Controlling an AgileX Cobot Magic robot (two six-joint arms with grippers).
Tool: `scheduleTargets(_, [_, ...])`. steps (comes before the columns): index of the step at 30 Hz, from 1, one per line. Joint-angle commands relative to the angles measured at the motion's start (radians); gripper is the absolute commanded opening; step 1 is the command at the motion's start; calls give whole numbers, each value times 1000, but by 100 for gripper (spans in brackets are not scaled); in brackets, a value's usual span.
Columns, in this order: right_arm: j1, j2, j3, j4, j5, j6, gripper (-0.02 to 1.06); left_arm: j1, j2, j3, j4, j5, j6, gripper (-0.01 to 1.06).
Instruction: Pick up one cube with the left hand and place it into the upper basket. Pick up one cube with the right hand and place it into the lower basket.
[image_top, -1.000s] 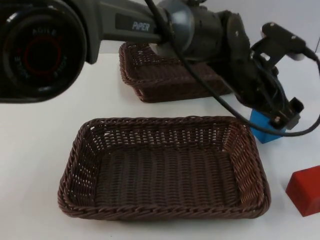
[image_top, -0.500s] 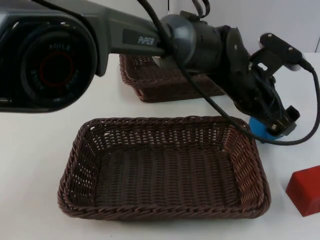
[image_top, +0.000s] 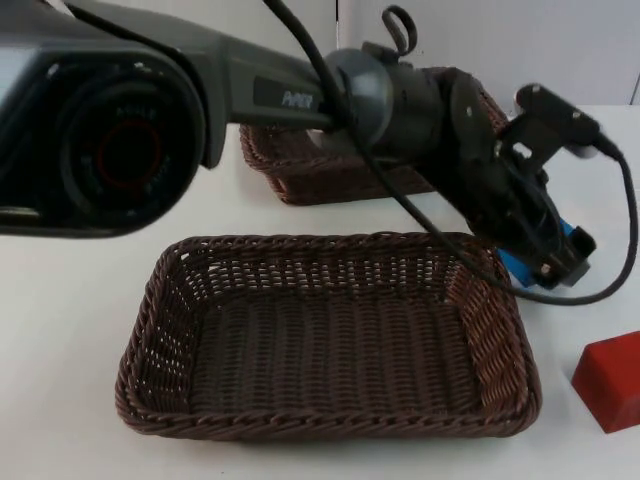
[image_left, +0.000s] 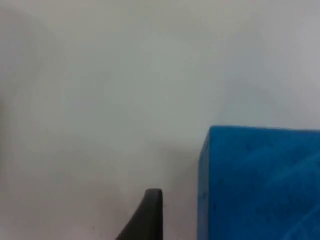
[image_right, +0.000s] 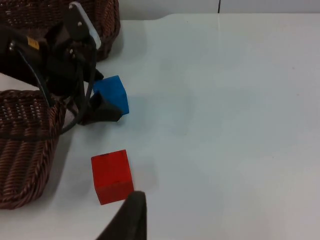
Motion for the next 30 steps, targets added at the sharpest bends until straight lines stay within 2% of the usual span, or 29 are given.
scheduleTargets(1, [-4,-4,5,3,-5,-5,105,1,-4,-4,-29,-8,5,91])
scheduleTargets(6, [-4,-4,5,3,-5,-5,105,1,0,-4,-36,-10,5,90])
scheduleTargets(9, [-4,-4,5,3,-5,-5,105,1,0,-4,-36,-12,5,77])
scheduleTargets(10, [-4,-4,5,3,-5,-5,105,1,0,-4,-36,-12,5,77])
scheduleTargets(15, [-4,-4,5,3,-5,-5,105,1,-9,-4,-34,-2,5,26])
scheduleTargets(16, [-4,-4,5,3,-5,-5,105,1,-9,-4,-34,-2,5,26])
scheduleTargets(18, [-4,-4,5,3,-5,-5,105,1,-40,-4,-27,24,5,5])
scheduleTargets(19, [-4,-4,5,3,-5,-5,105,1,-61,-4,-23,41,5,0])
scheduleTargets(30, [-4,-4,5,3,-5,-5,105,1,-277,-4,-3,158,-25,0])
